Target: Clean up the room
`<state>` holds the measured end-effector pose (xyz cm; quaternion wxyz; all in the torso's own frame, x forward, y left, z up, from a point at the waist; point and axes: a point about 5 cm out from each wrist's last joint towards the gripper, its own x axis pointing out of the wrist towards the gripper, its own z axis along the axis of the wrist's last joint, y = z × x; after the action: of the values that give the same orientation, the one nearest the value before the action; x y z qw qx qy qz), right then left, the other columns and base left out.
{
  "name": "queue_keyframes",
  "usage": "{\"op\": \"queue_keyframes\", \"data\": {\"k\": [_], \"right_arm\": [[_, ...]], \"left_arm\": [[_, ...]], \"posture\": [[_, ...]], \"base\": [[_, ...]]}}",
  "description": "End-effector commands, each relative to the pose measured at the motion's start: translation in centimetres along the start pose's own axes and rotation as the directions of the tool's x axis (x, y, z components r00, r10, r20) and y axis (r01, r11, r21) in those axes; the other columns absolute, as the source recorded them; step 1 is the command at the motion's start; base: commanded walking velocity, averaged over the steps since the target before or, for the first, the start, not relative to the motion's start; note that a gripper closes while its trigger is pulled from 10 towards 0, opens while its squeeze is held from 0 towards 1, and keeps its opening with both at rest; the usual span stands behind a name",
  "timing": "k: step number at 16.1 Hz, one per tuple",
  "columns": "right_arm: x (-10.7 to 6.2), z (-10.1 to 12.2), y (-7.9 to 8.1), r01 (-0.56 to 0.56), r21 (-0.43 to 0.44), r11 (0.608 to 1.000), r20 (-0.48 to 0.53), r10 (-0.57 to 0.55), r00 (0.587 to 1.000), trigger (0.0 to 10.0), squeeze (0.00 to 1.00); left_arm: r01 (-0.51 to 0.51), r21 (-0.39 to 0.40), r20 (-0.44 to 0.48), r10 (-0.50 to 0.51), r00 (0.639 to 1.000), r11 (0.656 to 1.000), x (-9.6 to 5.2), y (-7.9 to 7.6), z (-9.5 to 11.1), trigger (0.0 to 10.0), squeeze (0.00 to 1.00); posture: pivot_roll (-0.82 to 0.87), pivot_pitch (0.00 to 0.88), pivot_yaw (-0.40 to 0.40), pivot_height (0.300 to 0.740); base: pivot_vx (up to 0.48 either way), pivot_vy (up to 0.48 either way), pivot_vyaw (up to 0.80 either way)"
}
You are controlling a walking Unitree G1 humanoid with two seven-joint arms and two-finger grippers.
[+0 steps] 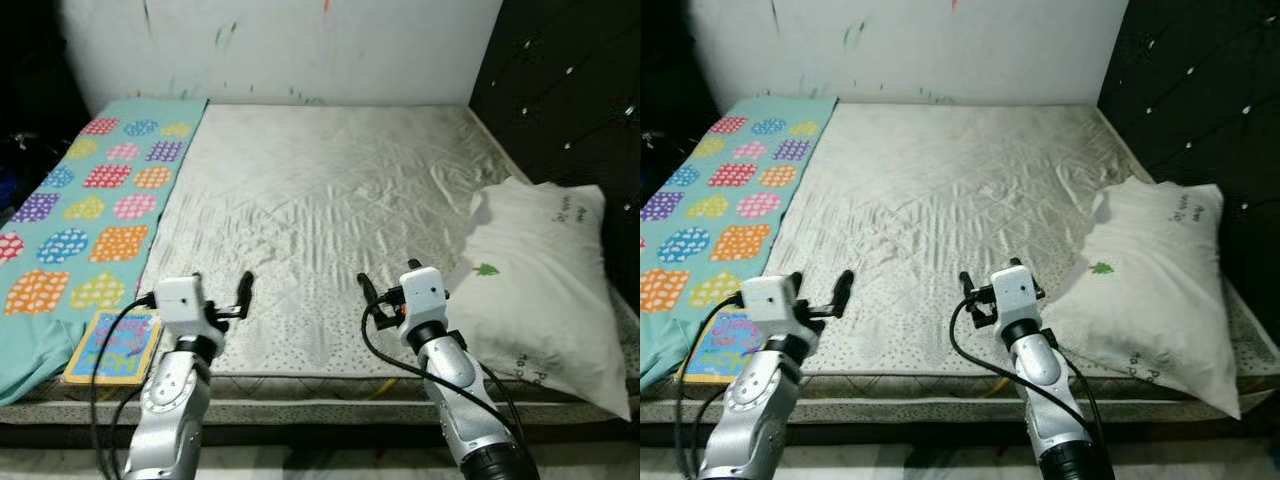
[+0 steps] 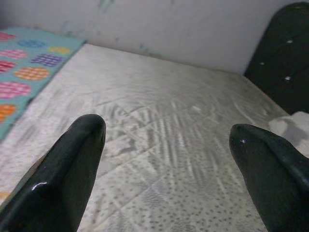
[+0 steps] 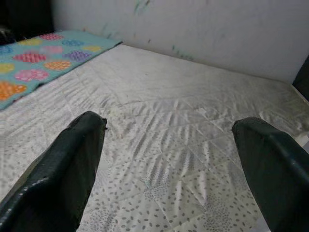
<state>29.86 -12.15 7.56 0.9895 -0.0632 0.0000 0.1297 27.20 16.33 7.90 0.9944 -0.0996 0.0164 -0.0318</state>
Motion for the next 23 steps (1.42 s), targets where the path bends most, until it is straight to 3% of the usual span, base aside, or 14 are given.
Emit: {"op": "queue_keyframes", "data": {"k": [1, 6, 8, 14, 18, 20, 23], "right_arm": [[0.0, 0.4, -0.2, 0.011, 0.011, 1.0, 0.016, -0.011, 1.0, 10.0, 0.0], [-2.8, 0.1, -5.0, 0.134, 0.037, 0.99, -0.004, -0.134, 0.991, 10.0, 0.0], [-3.0, -0.2, -5.7, 0.15, 0.043, 0.988, -0.021, -0.149, 0.989, 10.0, 0.0], [-0.7, 1.7, -6.6, 0.141, 0.037, 0.989, 0.02, -0.142, 0.99, 10.0, 0.0], [-0.4, 1.1, -7.2, 0.134, -0.003, 0.991, -0.022, -0.134, 0.991, 10.0, 0.0], [-1.5, -0.1, -8.5, 0.16, -0.025, 0.987, -0.069, -0.162, 0.984, 10.0, 0.0], [-5.4, -1.5, -11.4, 0.194, -0.05, 0.98, -0.13, -0.199, 0.971, 10.0, 0.0]], "left_arm": [[-0.016, 0.019, -0.007, 0.016, 1.0, 1.0, -0.2, 0.5, 0.0, 10.0, 0.0], [-0.172, 0.071, 0.007, 0.172, 0.985, 0.983, -3.2, 5.6, 0.6, 10.0, 0.0], [-0.208, 0.094, 0.013, 0.208, 0.978, 0.974, -3.7, 6.9, 0.8, 10.0, 0.0], [-0.223, 0.131, 0.006, 0.224, 0.975, 0.966, -5.9, 7.3, -0.6, 10.0, 0.0], [-0.232, 0.124, 0.033, 0.23, 0.973, 0.965, -4.9, 7.1, -0.3, 10.0, 0.0], [-0.213, 0.128, 0.059, 0.207, 0.976, 0.969, -3.8, 7.1, 0.4, 10.0, 0.0], [-0.187, 0.13, 0.077, 0.178, 0.981, 0.974, -2.4, 6.9, 1.3, 10.0, 0.0]], "posture": [[-0.08, 0.008, 0.001, 0.74], [-0.07, 0.0, 0.019, 0.74], [-0.07, 0.0, 0.01, 0.74], [-0.04, 0.0, -0.048, 0.74], [-0.05, 0.0, -0.056, 0.74], [-0.06, 0.0, -0.05, 0.74], [-0.11, 0.0, -0.027, 0.74]], "base": [[0.0, 0.0, 0.0], [0.0, 0.0, 0.0], [0.0, 0.0, 0.0], [0.0, 0.0, 0.0], [0.0, 0.0, 0.0], [0.0, 0.0, 0.0], [0.0, 0.0, 0.0]]}}
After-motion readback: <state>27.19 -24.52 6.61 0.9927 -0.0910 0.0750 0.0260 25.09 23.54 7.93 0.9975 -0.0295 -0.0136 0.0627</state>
